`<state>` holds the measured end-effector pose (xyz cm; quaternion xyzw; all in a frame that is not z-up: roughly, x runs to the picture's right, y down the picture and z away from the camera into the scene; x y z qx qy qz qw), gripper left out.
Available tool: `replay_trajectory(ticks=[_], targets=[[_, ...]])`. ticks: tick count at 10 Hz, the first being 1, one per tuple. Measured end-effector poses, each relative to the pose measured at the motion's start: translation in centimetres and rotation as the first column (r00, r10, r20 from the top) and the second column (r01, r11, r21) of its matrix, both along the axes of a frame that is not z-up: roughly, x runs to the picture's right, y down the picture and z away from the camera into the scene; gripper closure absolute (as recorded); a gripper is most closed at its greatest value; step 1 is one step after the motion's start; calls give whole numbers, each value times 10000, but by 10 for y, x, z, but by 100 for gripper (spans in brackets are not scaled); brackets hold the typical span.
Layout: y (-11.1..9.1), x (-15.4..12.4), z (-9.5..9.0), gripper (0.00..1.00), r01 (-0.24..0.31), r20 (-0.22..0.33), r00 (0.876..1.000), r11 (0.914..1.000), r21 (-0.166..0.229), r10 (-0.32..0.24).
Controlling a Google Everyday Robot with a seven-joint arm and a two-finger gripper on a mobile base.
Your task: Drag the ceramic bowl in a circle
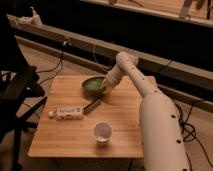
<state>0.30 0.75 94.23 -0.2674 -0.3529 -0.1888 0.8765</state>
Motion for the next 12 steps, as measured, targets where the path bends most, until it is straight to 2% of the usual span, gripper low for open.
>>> replay_trajectory(ticks=[3, 5, 6, 7, 9, 11, 12], targets=[[-26, -38, 20, 100, -334, 170, 9993, 9988, 360, 328], [-28, -57, 22, 100, -355, 671, 9972, 9985, 427, 326], [-26, -76, 20, 100, -287, 1021, 9945, 9986, 441, 240], [-22, -96, 17, 100, -117, 1390, 9903, 9990, 440, 55], [-3, -125, -2, 100, 274, 2184, 9752, 9990, 359, -346], [23, -138, -24, 100, 593, 2687, 9612, 9980, 206, -626], [39, -140, -36, 100, 671, 2788, 9583, 9977, -37, -634]])
